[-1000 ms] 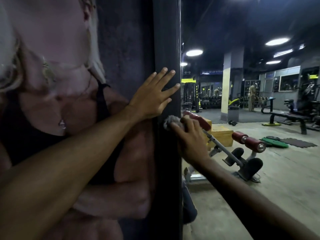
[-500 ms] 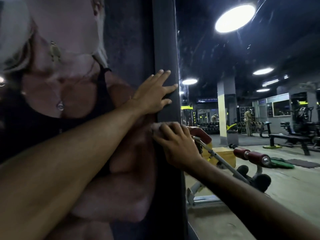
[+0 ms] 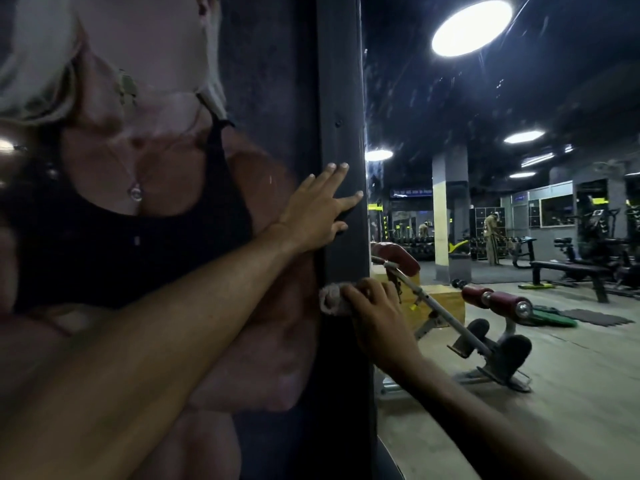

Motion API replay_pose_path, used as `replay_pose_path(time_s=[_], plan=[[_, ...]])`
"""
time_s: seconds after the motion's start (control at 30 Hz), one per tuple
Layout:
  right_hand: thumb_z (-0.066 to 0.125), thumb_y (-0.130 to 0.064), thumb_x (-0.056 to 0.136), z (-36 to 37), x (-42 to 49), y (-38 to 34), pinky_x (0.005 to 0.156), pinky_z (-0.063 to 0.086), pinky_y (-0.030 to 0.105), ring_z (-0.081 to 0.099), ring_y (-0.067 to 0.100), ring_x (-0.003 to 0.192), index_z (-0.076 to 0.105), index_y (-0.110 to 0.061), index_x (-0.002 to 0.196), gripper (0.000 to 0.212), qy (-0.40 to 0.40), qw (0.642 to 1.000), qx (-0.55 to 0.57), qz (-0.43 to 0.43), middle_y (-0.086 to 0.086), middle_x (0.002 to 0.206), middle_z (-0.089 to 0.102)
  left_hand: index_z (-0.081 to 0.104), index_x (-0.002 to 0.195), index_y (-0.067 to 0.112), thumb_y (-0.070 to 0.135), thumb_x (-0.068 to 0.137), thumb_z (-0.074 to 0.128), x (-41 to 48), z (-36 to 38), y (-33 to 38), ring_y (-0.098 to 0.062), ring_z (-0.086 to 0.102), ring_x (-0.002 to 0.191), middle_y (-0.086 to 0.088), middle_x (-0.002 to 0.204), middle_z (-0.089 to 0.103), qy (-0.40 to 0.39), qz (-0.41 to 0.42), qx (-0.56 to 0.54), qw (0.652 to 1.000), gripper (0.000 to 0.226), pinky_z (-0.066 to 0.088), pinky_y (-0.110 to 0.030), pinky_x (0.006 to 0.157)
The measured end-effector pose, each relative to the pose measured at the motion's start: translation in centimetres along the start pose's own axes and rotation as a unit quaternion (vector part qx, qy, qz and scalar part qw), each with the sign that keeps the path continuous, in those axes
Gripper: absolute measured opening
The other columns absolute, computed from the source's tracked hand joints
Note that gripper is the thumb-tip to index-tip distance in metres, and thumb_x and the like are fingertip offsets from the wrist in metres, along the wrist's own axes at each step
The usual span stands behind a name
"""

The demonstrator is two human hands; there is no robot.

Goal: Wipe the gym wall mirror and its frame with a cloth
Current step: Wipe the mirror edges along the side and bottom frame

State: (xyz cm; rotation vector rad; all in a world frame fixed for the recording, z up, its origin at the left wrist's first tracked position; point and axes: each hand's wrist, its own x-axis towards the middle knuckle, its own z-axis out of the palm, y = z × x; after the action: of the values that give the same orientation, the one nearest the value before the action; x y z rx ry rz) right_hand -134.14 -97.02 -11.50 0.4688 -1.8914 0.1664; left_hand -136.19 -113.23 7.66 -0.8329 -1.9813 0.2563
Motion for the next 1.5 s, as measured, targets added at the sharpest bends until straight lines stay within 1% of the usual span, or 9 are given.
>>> replay_pose_path(time_s=[0.13, 0.27, 0.57, 0.73, 0.87, 1.07, 1.23, 1.33, 1.5], plan=[[0.076, -0.011, 0.085, -2.1, -0.3, 1.4, 0.066, 0.054, 0.044, 0.052, 0.031, 0.096, 0.057, -0.021, 0.126, 0.046, 0.015, 1.0, 0.01, -0.023, 0.014, 0.112, 0.054, 0.024, 0.161, 0.035, 0.041, 0.098, 0.064, -0.9, 0.4, -0.1, -0.03, -0.002, 0.158, -0.012, 0.171, -0.007, -0.008, 0.012, 0.023, 1.0, 0.075, 0.012, -0.048, 0.125], [0.076, -0.013, 0.086, -1.9, 4.4, 0.6, 0.078, 0.053, 0.046, 0.047, 0.037, 0.113, 0.059, -0.022, 0.133, 0.05, 0.074, 0.993, -0.054, 0.072, 0.016, 0.135, 0.047, 0.023, 0.161, 0.034, 0.037, 0.099, 0.062, -1.8, 0.9, 0.2, -0.03, -0.003, 0.158, -0.012, 0.171, -0.007, -0.01, 0.009, 0.021, 1.0, 0.073, 0.011, -0.048, 0.125], [0.073, -0.027, 0.084, -0.9, -2.9, 1.6, 0.083, 0.056, 0.051, 0.055, 0.031, 0.101, 0.073, -0.022, 0.111, 0.028, -0.106, 0.952, -0.106, -0.266, 0.008, 0.115, 0.057, 0.026, 0.16, 0.03, 0.032, 0.101, 0.058, -4.0, 1.5, 0.8, -0.031, 0.001, 0.158, -0.014, 0.171, -0.004, -0.026, 0.025, 0.034, 0.999, 0.067, 0.013, -0.047, 0.125], [0.06, -0.028, 0.083, -2.0, 1.4, 0.1, 0.082, 0.054, 0.053, 0.043, 0.038, 0.12, 0.059, -0.024, 0.137, 0.054, 0.0, 0.983, -0.145, -0.114, 0.015, 0.134, 0.042, 0.025, 0.161, 0.03, 0.018, 0.099, 0.057, -4.6, 2.3, 1.7, -0.032, 0.002, 0.158, -0.014, 0.171, -0.003, -0.01, 0.017, 0.029, 0.999, 0.071, 0.016, -0.046, 0.124], [0.067, -0.029, 0.075, 0.5, -2.4, -1.3, 0.085, 0.054, 0.058, 0.039, 0.042, 0.122, 0.055, -0.024, 0.142, 0.068, -0.047, 0.983, -0.132, -0.122, 0.012, 0.137, 0.039, 0.022, 0.161, 0.03, 0.01, 0.093, 0.061, -5.7, 4.0, 2.9, -0.033, -0.001, 0.157, -0.015, 0.171, -0.005, 0.002, 0.005, 0.019, 1.0, 0.081, 0.017, -0.047, 0.124], [0.049, -0.029, 0.092, -0.5, -6.1, 0.8, 0.083, 0.057, 0.053, 0.044, 0.033, 0.112, 0.069, -0.024, 0.119, 0.034, -0.088, 0.979, -0.057, -0.174, 0.009, 0.126, 0.051, 0.018, 0.162, 0.03, 0.01, 0.091, 0.061, -7.1, 6.3, 5.0, -0.034, -0.007, 0.157, -0.018, 0.169, -0.012, 0.002, -0.013, 0.007, 1.0, 0.086, 0.015, -0.047, 0.125], [0.057, -0.019, 0.092, -1.6, -2.3, 0.5, 0.087, 0.044, 0.039, 0.051, 0.039, 0.114, 0.049, -0.012, 0.144, 0.053, 0.034, 0.997, 0.027, 0.069, 0.023, 0.132, 0.053, 0.015, 0.163, 0.031, 0.01, 0.088, 0.059, -7.3, 5.9, 5.2, -0.033, -0.013, 0.157, -0.016, 0.169, -0.017, -0.016, -0.02, -0.003, 1.0, 0.089, 0.012, -0.048, 0.126], [0.069, -0.01, 0.085, 1.4, -4.6, -0.8, 0.089, 0.052, 0.047, 0.047, 0.04, 0.118, 0.046, -0.013, 0.146, 0.065, -0.006, 0.99, 0.048, 0.13, 0.02, 0.138, 0.047, 0.015, 0.163, 0.032, 0.01, 0.087, 0.06, -7.9, 6.2, 5.3, -0.033, -0.012, 0.157, -0.017, 0.169, -0.016, -0.023, -0.008, 0.005, 1.0, 0.09, 0.012, -0.048, 0.125], [0.056, -0.036, 0.093, 2.5, -12.6, -1.7, 0.082, 0.056, 0.048, 0.055, 0.03, 0.104, 0.061, -0.026, 0.126, 0.035, -0.147, 0.981, -0.017, -0.128, 0.003, 0.121, 0.055, 0.014, 0.162, 0.035, 0.01, 0.09, 0.057, -9.6, 7.4, 5.1, -0.033, -0.01, 0.157, -0.015, 0.169, -0.015, -0.031, 0.02, 0.027, 0.999, 0.088, 0.014, -0.05, 0.124]])
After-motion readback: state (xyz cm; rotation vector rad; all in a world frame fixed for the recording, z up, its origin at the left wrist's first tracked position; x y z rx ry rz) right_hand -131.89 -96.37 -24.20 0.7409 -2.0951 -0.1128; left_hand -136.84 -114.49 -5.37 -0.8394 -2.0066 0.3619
